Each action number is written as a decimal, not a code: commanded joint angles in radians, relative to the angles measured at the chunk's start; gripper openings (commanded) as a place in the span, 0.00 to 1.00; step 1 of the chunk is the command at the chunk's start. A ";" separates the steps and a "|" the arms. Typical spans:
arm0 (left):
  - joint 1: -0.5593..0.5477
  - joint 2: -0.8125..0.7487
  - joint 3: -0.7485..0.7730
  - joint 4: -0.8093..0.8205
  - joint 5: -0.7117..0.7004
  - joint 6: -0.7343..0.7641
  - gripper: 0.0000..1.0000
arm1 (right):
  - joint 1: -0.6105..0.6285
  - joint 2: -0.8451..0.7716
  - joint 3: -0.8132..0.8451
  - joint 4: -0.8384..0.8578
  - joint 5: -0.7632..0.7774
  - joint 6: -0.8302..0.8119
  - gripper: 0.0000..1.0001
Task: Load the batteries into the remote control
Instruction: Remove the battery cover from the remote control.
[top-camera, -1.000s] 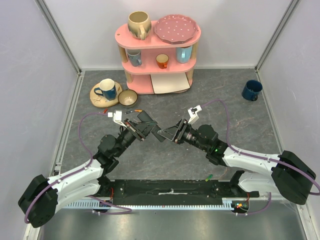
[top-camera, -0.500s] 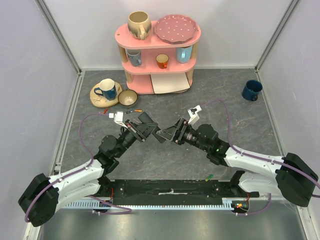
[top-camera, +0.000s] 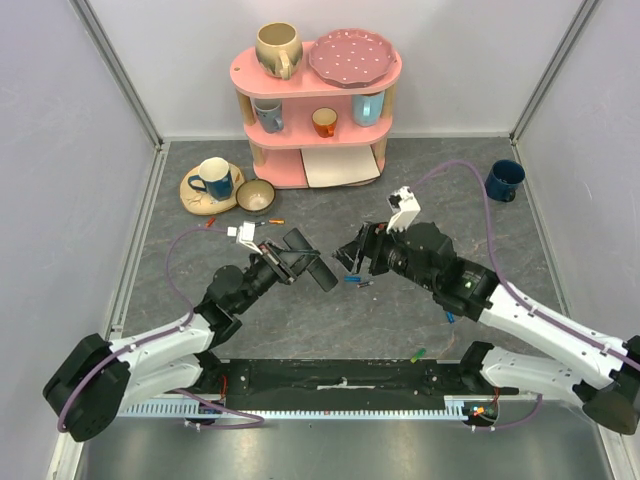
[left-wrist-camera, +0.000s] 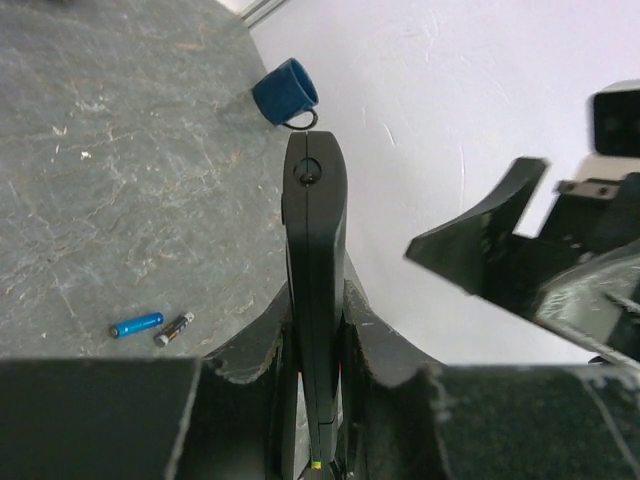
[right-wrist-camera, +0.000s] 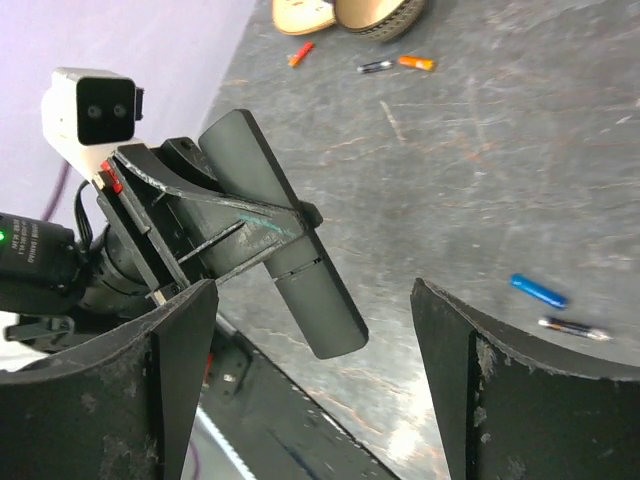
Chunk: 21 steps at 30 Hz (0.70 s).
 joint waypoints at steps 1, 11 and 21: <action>0.035 0.057 0.055 0.003 0.117 -0.121 0.02 | 0.009 0.079 0.212 -0.398 0.109 -0.283 0.85; 0.079 0.316 0.059 0.380 0.310 -0.345 0.02 | 0.143 0.147 0.333 -0.575 0.238 -0.355 0.83; 0.079 0.475 0.044 0.636 0.315 -0.406 0.02 | 0.255 0.241 0.392 -0.604 0.288 -0.356 0.83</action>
